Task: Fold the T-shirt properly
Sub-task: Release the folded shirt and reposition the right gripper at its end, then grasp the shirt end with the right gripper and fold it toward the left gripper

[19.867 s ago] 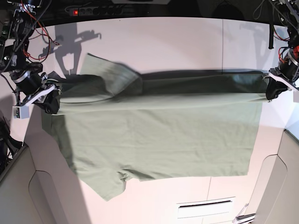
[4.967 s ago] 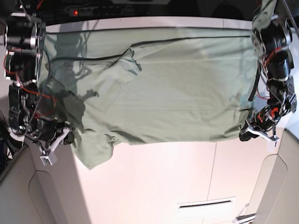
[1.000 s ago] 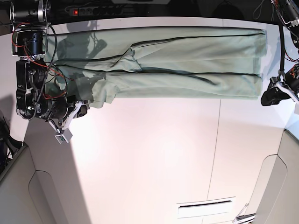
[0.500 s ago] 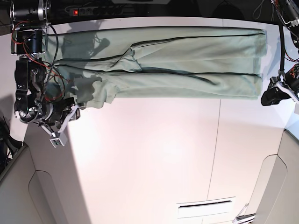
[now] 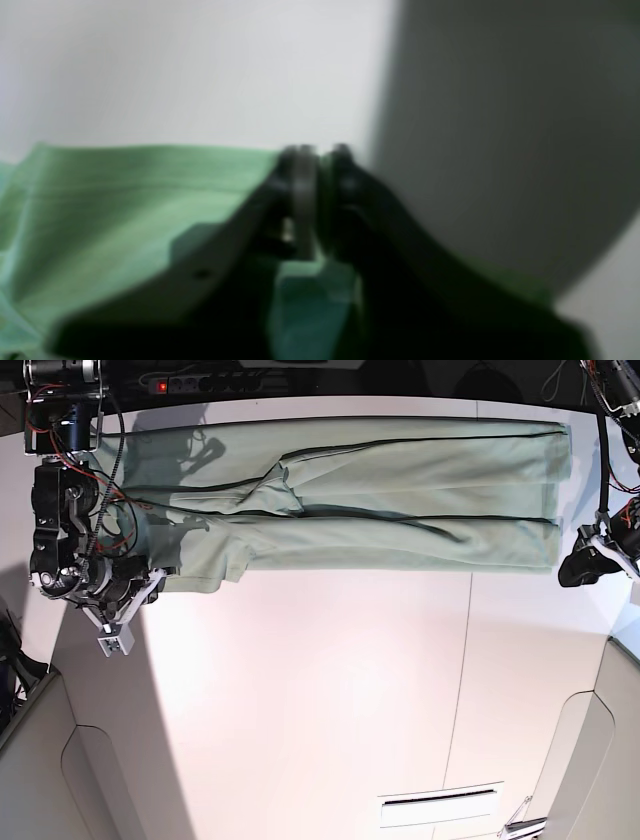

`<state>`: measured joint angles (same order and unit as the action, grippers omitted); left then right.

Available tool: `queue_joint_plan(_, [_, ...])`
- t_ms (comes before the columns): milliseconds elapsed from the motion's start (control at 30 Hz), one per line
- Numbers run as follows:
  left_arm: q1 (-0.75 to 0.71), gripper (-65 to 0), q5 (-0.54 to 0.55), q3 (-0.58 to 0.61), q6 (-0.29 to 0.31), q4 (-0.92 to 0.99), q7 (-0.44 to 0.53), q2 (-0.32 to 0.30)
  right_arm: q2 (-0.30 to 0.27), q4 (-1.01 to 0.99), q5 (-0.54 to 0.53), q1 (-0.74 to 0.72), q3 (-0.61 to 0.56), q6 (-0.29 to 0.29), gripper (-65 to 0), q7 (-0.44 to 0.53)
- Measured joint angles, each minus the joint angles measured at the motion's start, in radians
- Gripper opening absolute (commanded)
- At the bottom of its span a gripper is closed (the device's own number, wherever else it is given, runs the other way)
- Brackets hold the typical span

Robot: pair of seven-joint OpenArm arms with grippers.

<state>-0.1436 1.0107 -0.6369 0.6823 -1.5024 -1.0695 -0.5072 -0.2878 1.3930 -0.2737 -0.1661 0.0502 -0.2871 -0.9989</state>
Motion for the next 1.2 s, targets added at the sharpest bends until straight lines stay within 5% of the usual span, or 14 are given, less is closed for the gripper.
queue_joint_plan(233, [0.000,-37.9,0.000,0.000,0.000,0.000,0.000,0.000,0.000,0.061,0.014,0.020,0.000,-0.037,-65.0,-0.061])
queue_joint_plan(600, [0.000,-37.9,0.001,0.000,0.003,0.000,0.000,0.000,0.000,0.617,0.019,0.320,-0.005,-0.039,-65.0,-0.084])
queue_joint_plan(867, [0.000,-37.9,0.001,0.000,0.003,0.000,0.000,0.000,0.000,0.728,-0.016,0.440,-0.005,-0.039,-65.0,-0.096])
queue_joint_plan(1200, [-0.003,-37.9,0.001,0.000,0.003,0.000,0.000,0.009,0.000,0.730,-0.311,0.568,-0.005,-0.240,-65.0,-0.114])
